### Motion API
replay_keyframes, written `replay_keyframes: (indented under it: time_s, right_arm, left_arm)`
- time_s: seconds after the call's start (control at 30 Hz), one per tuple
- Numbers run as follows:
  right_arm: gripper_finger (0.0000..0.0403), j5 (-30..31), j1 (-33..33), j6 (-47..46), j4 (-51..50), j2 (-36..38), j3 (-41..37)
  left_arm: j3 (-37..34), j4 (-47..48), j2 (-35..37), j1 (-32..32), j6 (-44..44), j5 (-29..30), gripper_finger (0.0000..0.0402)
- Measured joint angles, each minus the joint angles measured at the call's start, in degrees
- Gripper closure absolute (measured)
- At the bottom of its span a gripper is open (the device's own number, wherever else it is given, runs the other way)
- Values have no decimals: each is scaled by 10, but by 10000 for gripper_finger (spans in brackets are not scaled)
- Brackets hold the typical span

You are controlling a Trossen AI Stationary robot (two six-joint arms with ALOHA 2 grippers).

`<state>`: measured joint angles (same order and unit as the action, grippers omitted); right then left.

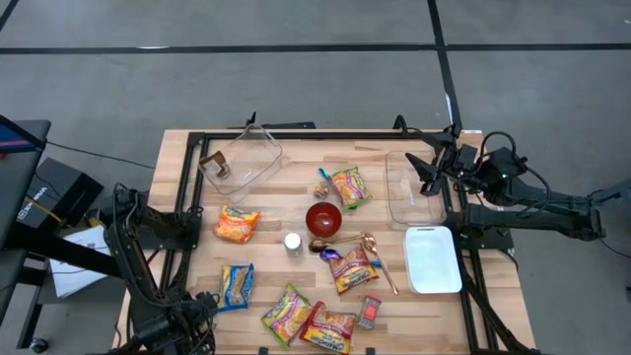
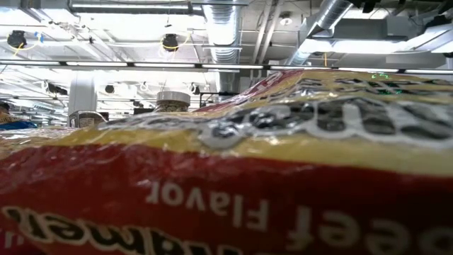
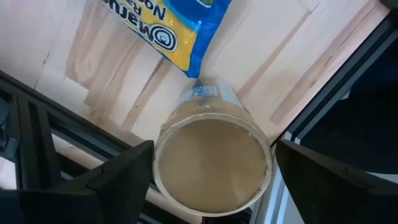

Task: Pick & Place Food Item
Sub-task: Put the gold seasoning bottle into the left transparent bin

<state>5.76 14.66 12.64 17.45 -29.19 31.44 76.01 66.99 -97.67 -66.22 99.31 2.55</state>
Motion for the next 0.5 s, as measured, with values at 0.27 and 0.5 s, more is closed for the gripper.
replay_keyframes:
  time_s: [0.27, 0.5]
  right_arm:
    - [138, 0, 0, 0, 0, 0, 0]
    - [138, 0, 0, 0, 0, 0, 0]
  left_arm:
    - [-15, -18, 4, 5, 12, -10, 134]
    - [-20, -21, 3, 5, 21, -10, 134]
